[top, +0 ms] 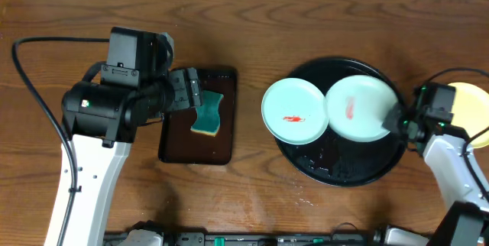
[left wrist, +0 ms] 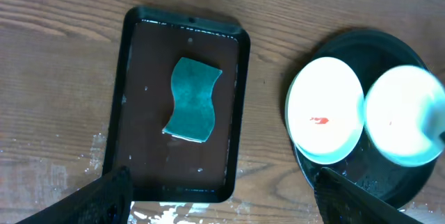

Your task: Clean dirty plates on tray and stack at the side

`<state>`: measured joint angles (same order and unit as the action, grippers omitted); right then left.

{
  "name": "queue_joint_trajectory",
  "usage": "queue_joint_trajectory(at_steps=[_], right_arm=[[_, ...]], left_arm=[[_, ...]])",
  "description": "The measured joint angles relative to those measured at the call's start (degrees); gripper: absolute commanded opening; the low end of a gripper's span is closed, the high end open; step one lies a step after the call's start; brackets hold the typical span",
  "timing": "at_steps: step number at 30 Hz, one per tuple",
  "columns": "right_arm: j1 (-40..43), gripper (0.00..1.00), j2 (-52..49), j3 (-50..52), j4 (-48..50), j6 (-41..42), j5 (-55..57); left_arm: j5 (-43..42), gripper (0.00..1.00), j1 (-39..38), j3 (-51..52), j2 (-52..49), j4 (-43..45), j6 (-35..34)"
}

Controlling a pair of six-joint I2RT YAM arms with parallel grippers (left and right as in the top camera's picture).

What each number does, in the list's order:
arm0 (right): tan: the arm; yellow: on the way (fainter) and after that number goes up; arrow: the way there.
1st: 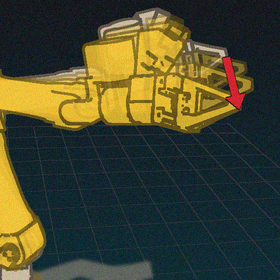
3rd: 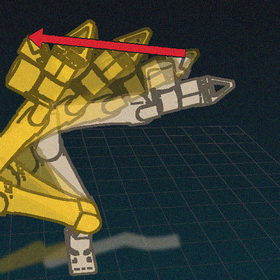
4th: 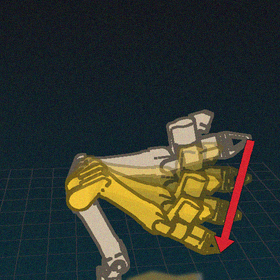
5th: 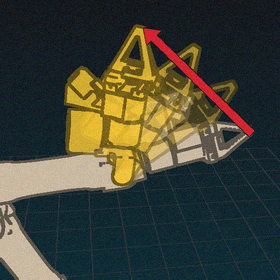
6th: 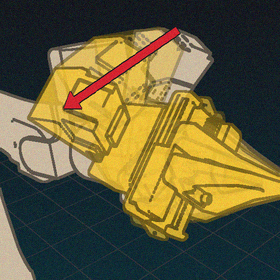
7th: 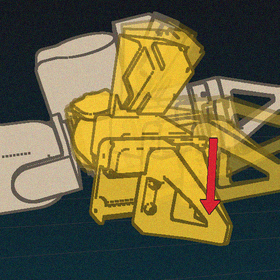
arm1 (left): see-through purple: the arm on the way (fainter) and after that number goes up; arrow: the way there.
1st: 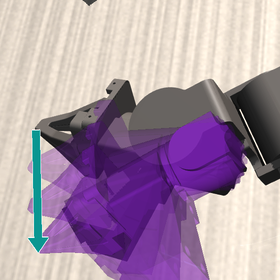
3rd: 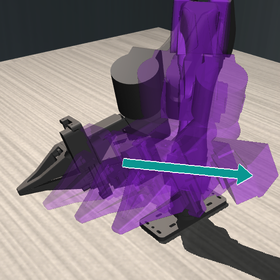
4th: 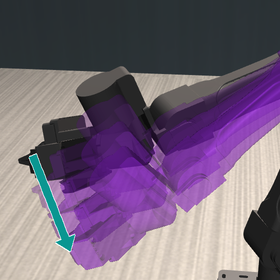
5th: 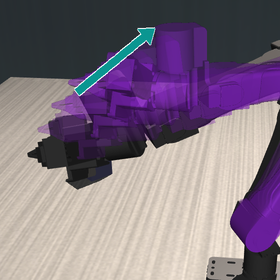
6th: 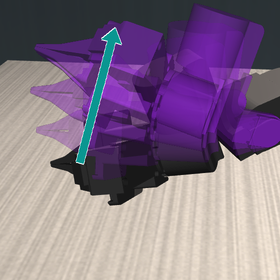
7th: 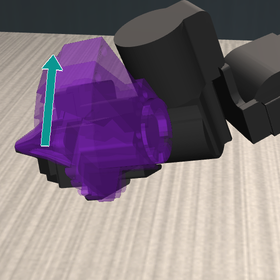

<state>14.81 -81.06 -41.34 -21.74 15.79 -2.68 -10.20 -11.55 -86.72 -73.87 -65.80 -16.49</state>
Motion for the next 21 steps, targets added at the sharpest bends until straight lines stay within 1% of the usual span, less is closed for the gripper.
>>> queue_joint_trajectory(at_steps=[9,10,11,12,13,14,15,18,21], right_arm=[[4.3,0.01,-5.5,0.1,12.7,0.1,6.9],[4.6,0.11,-6.2,0.1,13.3,0.1,7.4],[5.0,0.36,-6.9,0.1,13.8,0.1,7.8],[5.6,0.54,-7.5,0.1,14.3,0.0,8.0],[5.9,0.59,-7.6,0.1,14.4,-0.1,7.7],[6.3,0.62,-7.6,0.1,14.3,-0.7,7.1],[6.4,0.62,-7.3,0.1,14.3,-1.4,6.1],[6.0,0.56,-4.9,0.1,12.7,-2.7,1.8],[5.4,0.49,1.8,0.1,9.5,-3.4,-3.6]], left_arm=[[0.0,0.84,0.0,0.0,0.0,0.0,0.0],[0.0,0.84,0.0,0.0,0.0,0.0,0.0],[0.0,0.84,0.0,0.0,0.0,0.0,0.0],[0.0,0.84,0.0,0.0,0.0,0.0,0.0],[0.0,0.84,0.0,0.0,0.0,0.0,0.0],[0.0,0.84,0.0,0.0,0.0,0.0,0.0],[0.0,0.84,0.0,0.0,0.0,0.0,0.0],[0.0,0.84,0.0,0.0,0.0,0.0,0.0],[0.0,0.84,0.0,0.0,0.0,0.0,0.0]])
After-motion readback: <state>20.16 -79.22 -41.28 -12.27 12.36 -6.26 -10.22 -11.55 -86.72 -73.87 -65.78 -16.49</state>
